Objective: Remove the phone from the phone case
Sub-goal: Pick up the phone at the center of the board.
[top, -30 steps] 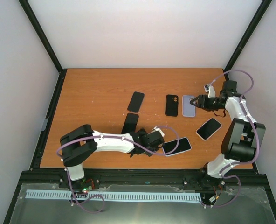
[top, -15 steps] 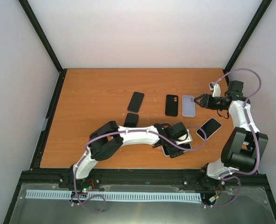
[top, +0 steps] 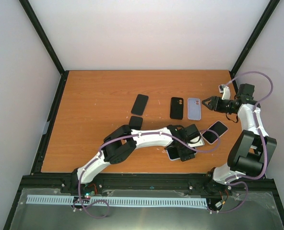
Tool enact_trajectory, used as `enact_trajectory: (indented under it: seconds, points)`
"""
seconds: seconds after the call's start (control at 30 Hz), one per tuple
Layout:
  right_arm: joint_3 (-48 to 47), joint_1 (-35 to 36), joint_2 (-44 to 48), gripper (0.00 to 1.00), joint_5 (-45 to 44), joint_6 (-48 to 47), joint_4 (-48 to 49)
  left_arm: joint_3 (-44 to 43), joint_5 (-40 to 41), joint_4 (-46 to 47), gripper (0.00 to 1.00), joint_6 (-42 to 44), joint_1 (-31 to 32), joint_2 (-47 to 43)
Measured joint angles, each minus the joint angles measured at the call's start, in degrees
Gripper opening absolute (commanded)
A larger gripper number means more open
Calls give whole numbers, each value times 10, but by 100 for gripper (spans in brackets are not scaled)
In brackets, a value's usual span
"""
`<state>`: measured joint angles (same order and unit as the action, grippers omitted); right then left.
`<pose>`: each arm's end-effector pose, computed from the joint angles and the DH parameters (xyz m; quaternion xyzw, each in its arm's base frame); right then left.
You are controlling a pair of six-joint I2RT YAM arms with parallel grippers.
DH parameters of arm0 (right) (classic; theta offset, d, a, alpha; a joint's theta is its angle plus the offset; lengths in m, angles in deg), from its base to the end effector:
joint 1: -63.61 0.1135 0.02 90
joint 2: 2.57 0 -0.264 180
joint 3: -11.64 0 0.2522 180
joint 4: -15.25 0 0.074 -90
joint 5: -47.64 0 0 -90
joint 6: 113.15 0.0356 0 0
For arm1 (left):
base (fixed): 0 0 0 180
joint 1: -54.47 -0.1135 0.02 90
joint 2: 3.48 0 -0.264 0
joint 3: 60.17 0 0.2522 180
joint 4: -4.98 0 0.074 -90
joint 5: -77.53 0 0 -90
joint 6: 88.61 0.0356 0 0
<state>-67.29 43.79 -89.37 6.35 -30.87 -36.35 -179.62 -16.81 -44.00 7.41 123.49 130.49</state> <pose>0.2956 -0.0781 0.2586 -0.0153 0.8854 0.3293 0.3277 0.1752 -0.4644 0.1423 0.5993 0.7662 -0.1511 0.1760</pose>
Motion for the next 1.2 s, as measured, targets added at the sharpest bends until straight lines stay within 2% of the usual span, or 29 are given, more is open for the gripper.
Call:
enact_trajectory:
  seconds: [0.33, 0.53, 0.73, 0.97, 1.2]
  points:
    - [1, -5, -3, 52, 11, 0, 0, -33, 5, -18, 89, 6, 0, 19]
    - [1, -7, -5, 52, 15, 0, 0, -52, 17, -36, 77, 6, 0, 26]
    - [1, -8, -5, 52, 15, -1, -1, -26, 22, -24, 71, -3, -11, 9]
    - [-34, -16, 5, 52, 6, -26, -34, 76, -4, 24, 68, -68, -88, -102]
    - [-51, -17, 83, 53, 22, -54, -50, 178, -23, 166, 67, -192, -180, -258]
